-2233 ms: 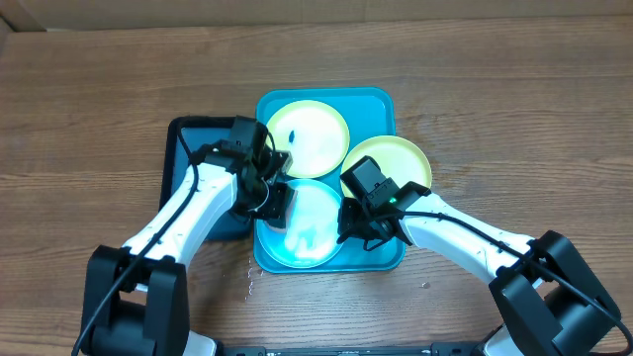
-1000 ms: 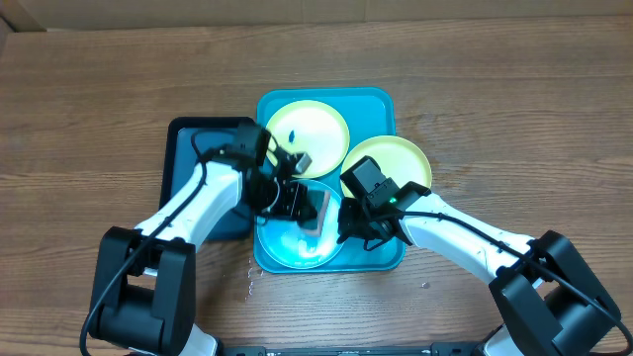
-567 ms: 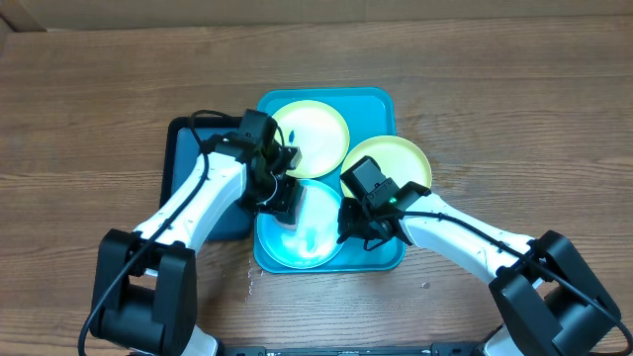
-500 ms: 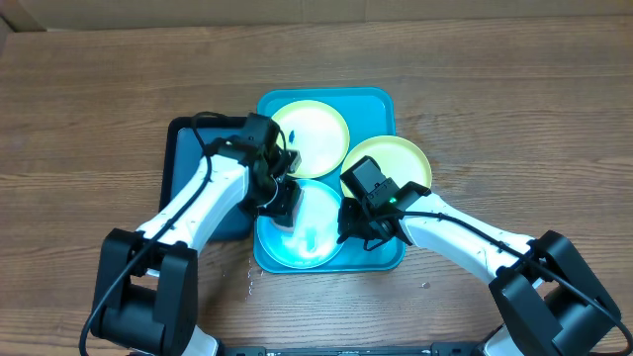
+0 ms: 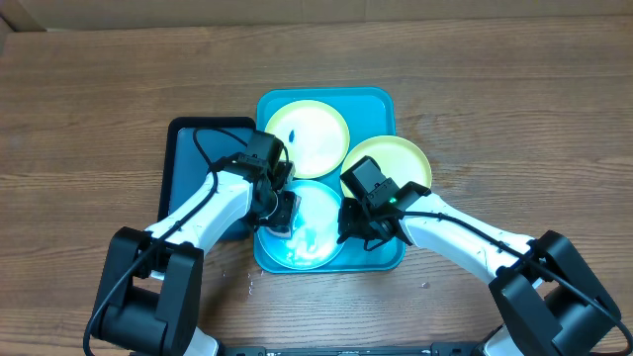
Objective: Clean dirty plates on tray and stack at the side
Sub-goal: 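Scrub the light blue plate rim with the sponge in the left gripper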
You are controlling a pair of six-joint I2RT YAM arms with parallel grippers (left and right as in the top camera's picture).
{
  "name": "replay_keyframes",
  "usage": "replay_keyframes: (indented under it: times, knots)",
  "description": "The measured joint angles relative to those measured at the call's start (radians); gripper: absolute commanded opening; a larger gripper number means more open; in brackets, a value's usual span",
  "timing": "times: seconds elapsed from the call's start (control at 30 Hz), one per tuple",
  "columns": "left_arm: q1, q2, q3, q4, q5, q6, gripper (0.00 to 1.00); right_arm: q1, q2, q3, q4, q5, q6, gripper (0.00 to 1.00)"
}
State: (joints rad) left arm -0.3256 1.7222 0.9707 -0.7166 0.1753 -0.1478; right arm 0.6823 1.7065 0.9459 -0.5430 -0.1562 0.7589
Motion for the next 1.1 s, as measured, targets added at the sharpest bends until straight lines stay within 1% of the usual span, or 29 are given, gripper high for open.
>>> replay_keyframes:
  times: [0.23, 0.53, 0.6, 0.7, 0.8, 0.9, 0.93, 1.1]
  knots:
    - [0.001, 0.000, -0.007, -0.012, 0.091, -0.004, 0.04, 0.000, 0.000, 0.000, 0.000, 0.004, 0.000, 0.05]
    - [0.000, 0.000, -0.023, 0.042, 0.353, -0.007, 0.04, 0.000, 0.000, 0.000, 0.002, 0.003, 0.000, 0.05]
    - [0.000, 0.000, -0.021, 0.033, 0.389, -0.006, 0.04, 0.000, 0.000, 0.000, 0.002, 0.002, 0.000, 0.05]
    - [0.000, 0.002, 0.018, -0.032, 0.412, 0.003, 0.04, 0.000, 0.000, 0.000, 0.002, 0.002, 0.000, 0.05]
    - [-0.001, 0.004, 0.113, -0.129, 0.386, 0.016, 0.04, 0.000, 0.000, 0.000, 0.002, 0.003, 0.000, 0.05]
    - [-0.005, 0.004, 0.225, -0.210, 0.291, 0.021, 0.04, 0.000, 0.000, 0.000, 0.001, 0.002, 0.000, 0.05]
    - [-0.009, 0.004, 0.263, -0.232, 0.235, 0.024, 0.04, 0.000, 0.000, 0.000, 0.002, 0.002, 0.000, 0.05]
    - [-0.015, 0.004, 0.285, -0.264, 0.095, 0.025, 0.04, 0.000, 0.000, 0.000, 0.002, 0.002, 0.000, 0.05]
